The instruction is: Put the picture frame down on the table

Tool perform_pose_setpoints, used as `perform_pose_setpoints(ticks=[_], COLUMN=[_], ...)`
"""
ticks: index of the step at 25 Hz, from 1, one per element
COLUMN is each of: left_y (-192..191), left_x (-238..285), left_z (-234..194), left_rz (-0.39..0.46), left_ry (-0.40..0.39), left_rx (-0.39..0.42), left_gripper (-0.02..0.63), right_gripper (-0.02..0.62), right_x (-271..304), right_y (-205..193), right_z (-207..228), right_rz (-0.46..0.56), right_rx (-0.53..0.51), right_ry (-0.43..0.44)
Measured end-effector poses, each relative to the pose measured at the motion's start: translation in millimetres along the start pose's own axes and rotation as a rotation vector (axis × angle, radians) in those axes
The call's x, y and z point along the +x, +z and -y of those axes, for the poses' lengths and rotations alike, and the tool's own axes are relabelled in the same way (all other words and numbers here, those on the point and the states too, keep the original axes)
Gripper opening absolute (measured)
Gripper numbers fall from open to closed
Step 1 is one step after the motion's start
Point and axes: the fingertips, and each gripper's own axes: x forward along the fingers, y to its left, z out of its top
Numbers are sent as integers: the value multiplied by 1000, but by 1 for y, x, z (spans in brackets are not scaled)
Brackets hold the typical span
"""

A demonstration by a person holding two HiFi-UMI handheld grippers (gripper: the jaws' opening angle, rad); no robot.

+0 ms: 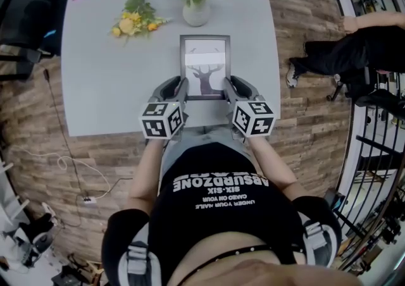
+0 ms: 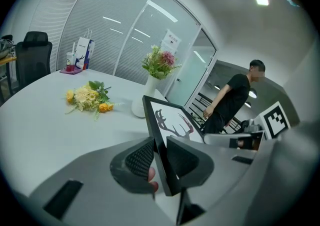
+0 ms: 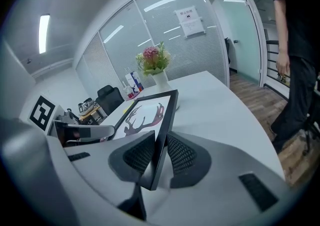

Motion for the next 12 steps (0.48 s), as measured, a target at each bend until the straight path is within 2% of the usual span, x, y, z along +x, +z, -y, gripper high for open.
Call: perform_pose_setpoints(ticks=[12], left_y=[-12], left_x=[17], left_z=[-9], left_rz=[-64], left_ry=[1], left_rx=[2], left_gripper=[87], right_gripper=[89], right_x=[17], right_y=[-12], right_z=[11], right_rz=[-48], right_rx=[9], right_ry=[-21])
